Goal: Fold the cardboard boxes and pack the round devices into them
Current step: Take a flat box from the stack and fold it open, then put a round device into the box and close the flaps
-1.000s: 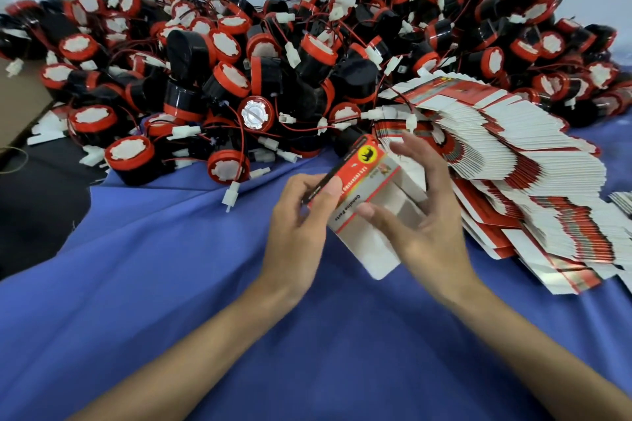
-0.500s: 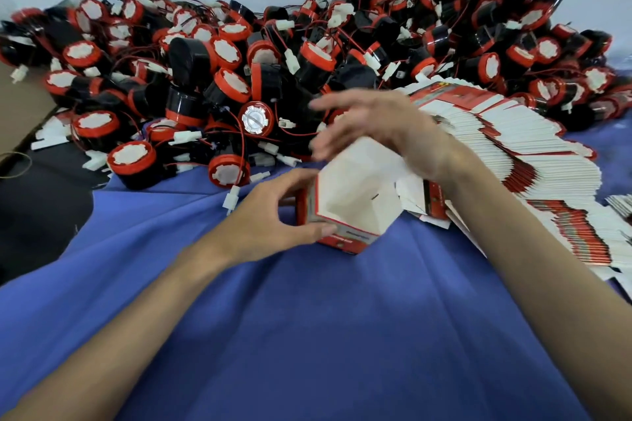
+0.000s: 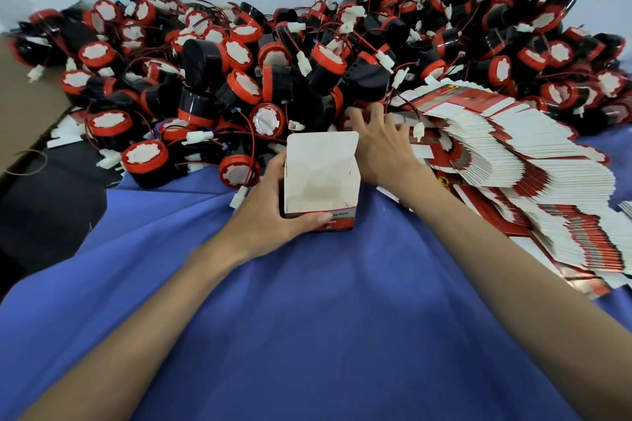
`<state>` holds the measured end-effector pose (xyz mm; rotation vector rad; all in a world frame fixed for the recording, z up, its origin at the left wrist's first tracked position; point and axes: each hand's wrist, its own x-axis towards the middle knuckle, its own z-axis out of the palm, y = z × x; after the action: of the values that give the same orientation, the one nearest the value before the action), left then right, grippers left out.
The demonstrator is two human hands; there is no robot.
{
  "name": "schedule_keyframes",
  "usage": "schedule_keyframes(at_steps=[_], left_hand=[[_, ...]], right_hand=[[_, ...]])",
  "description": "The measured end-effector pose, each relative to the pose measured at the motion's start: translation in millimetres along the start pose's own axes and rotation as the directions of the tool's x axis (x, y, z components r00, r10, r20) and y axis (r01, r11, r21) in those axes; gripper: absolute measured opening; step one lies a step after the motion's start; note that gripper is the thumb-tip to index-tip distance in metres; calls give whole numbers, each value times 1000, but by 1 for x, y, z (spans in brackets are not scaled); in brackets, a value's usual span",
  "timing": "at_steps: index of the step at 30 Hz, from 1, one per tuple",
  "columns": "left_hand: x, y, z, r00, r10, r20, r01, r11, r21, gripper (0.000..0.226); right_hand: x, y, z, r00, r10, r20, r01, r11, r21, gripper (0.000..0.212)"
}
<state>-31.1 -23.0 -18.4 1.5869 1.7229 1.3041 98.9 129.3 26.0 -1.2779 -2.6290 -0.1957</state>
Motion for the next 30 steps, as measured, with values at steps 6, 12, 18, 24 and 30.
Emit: schedule_keyframes(at_steps=[6, 12, 18, 24, 30], left_hand=[[2, -4, -1, 993, 22, -114, -13, 997, 79, 100], [3, -6, 2, 990, 82, -112, -65, 988, 141, 98], [-4, 4, 1, 936, 237, -261, -134, 923, 360, 97], [-19, 20, 11, 674, 688, -270, -524, 702, 482, 33], [-25, 29, 28, 849, 476, 229, -526, 718, 456, 42]], right_hand=[[-46, 21, -5, 969, -244, -44, 248, 963, 108, 51], [-101, 18, -8, 877, -67, -476, 334, 798, 503, 30], [-128, 15, -4, 949, 8, -315, 245, 611, 753, 37], [-124, 13, 7, 979, -92, -181, 195, 668, 718, 69], [-125, 17, 8, 967, -182, -177, 252, 594, 764, 74]])
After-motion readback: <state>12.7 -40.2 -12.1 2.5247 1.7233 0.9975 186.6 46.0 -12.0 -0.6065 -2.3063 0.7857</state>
